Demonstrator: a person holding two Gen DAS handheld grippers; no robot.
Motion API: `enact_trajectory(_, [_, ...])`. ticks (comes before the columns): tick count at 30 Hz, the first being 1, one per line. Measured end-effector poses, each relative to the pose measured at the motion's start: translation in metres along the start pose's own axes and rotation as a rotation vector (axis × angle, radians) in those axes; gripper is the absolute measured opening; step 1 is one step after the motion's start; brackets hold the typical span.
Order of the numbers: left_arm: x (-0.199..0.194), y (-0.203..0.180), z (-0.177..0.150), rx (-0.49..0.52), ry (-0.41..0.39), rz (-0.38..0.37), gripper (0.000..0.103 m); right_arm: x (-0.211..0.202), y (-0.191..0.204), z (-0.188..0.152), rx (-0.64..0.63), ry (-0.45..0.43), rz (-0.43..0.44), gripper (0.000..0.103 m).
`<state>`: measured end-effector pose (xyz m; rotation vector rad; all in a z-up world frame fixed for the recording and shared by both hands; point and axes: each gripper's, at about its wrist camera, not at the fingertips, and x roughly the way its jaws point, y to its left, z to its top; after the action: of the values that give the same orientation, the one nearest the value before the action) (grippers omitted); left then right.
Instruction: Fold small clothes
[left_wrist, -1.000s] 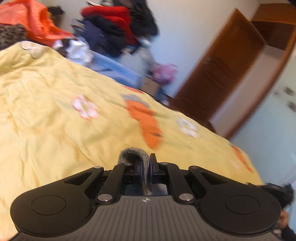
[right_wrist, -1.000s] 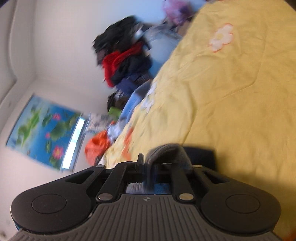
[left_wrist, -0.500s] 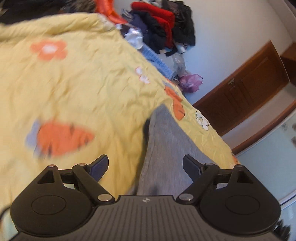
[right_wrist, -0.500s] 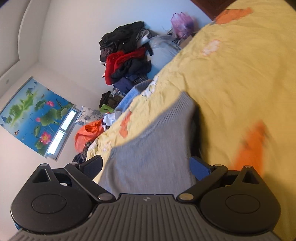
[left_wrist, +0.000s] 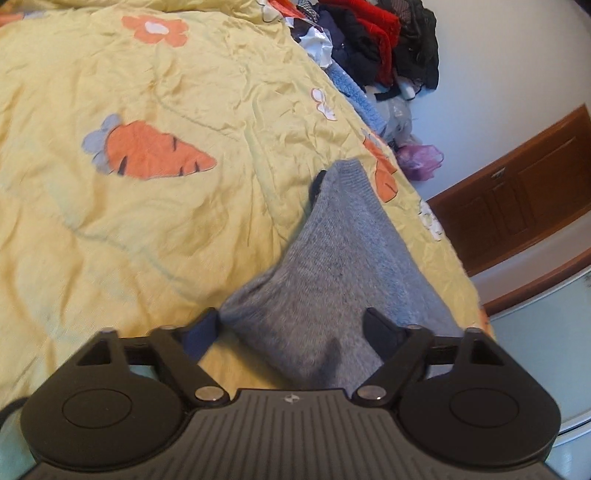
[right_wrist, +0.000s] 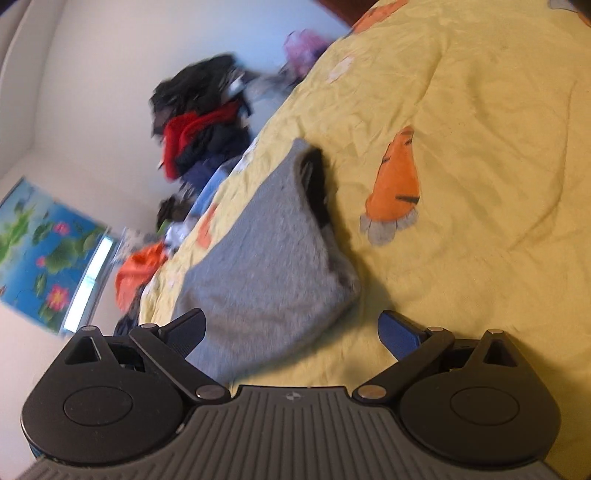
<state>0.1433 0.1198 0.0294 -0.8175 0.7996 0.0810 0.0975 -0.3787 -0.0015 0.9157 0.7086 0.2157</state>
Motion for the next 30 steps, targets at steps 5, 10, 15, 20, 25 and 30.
enact_trajectory(5, [0.008, 0.001, 0.000, 0.045, 0.045, 0.046, 0.007, 0.035, 0.005, 0.006, 0.020, -0.018, -0.053, 0.013])
enact_trajectory(10, [-0.022, 0.027, 0.000, 0.070, 0.053, 0.047, 0.005, 0.026, 0.017, 0.010, -0.037, -0.024, -0.047, 0.011])
enact_trajectory(15, [-0.019, 0.033, -0.004, 0.058, 0.074, 0.010, 0.007, 0.029, -0.021, 0.013, 0.053, 0.003, -0.063, 0.013])
enact_trajectory(20, [-0.026, 0.042, -0.013, -0.070, 0.085, -0.124, 0.062, 0.012, -0.012, 0.007, 0.089, -0.027, 0.007, 0.073])
enact_trajectory(25, [-0.031, 0.046, -0.025, -0.193, -0.020, -0.200, 0.091, -0.014, -0.016, -0.007, 0.180, -0.073, 0.054, 0.089])
enact_trajectory(30, [-0.017, 0.019, -0.037, -0.096, -0.135, -0.164, 0.091, 0.007, 0.004, -0.019, 0.089, -0.086, 0.020, 0.087])
